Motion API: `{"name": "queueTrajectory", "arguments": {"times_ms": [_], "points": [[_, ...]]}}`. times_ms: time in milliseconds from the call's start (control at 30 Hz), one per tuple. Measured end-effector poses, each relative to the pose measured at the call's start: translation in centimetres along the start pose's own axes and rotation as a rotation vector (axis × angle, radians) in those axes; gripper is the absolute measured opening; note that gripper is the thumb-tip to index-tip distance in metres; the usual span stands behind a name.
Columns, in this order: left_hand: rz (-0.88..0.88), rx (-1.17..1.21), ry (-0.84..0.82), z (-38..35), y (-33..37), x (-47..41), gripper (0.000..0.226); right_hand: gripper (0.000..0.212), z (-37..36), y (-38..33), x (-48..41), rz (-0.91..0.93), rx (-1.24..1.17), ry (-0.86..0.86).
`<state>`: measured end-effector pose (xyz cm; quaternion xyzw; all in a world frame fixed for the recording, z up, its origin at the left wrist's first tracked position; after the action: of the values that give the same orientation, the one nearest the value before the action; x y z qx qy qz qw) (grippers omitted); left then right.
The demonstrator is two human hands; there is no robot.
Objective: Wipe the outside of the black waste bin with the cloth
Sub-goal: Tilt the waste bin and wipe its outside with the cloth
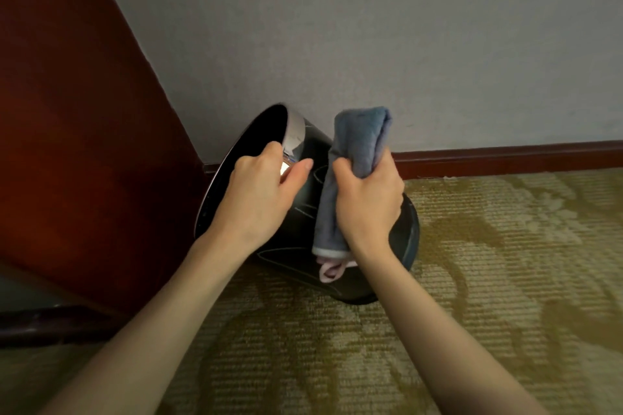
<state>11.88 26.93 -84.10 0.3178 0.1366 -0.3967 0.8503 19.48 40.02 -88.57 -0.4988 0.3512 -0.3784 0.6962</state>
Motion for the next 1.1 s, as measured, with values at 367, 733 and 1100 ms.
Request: {"name": "queueTrajectory", "arguments": {"times_ms": [367, 733, 1100], "points": [[0.002, 0.071, -0.015, 0.1, 0.3, 1.9, 0.037, 0.050, -5.2, -0.1, -9.3, -0.195, 0.311, -0.316], [0.031, -0.008, 0.020, -0.3, 1.0, 1.4, 0.039, 0.053, -6.5, -0.1, -10.7, -0.217, 0.350, -0.409], [0.150, 0.026, 0.003, -0.6, -1.4, -1.2, 0.039, 0.032, -2.8, -2.7, -1.5, -0.054, 0.037, -0.002]]}}
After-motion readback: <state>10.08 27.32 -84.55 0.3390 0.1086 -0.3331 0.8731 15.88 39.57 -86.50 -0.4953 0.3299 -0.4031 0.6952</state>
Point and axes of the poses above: each hand's wrist, its own x-axis away from the middle knuckle, its own z-axis out of the back of the hand, y = z × x, the point moved 6 cm from there along -x, towards the middle knuckle, and after that the axes turned 6 degrees about -z, right-handed, at the moved point
